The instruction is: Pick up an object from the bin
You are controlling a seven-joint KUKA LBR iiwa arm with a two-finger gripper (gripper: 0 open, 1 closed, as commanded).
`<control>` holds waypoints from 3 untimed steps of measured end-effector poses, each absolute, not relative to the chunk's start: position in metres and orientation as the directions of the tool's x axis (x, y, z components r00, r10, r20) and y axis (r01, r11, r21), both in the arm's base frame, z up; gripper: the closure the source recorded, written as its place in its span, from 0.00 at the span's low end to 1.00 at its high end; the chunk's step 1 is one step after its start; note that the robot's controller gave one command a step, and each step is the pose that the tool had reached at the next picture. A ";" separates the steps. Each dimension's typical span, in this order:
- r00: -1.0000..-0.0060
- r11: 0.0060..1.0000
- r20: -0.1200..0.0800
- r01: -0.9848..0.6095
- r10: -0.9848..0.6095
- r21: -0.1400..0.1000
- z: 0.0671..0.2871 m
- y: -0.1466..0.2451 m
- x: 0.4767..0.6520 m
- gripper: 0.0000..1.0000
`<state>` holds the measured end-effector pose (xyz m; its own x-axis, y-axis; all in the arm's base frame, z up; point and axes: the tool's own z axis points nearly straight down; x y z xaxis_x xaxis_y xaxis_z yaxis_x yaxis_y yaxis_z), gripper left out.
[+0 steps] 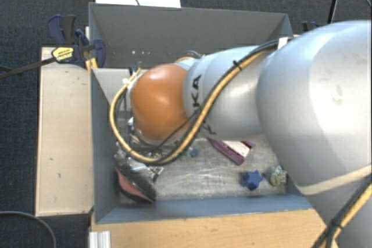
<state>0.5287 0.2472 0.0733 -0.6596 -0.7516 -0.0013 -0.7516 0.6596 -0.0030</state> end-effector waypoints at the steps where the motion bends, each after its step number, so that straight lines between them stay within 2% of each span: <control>1: -0.661 0.661 -0.001 -0.750 -0.750 -0.001 0.073 0.248 0.528 1.00; 3: -0.678 0.678 -0.008 -0.735 -0.735 -0.003 0.161 0.249 0.531 1.00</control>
Offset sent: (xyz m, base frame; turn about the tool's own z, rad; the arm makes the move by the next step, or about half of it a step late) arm 0.0000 0.0000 0.0000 0.0000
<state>0.5312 0.2493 0.1605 -0.6780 -0.7350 -0.0078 -0.7350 0.6781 -0.0027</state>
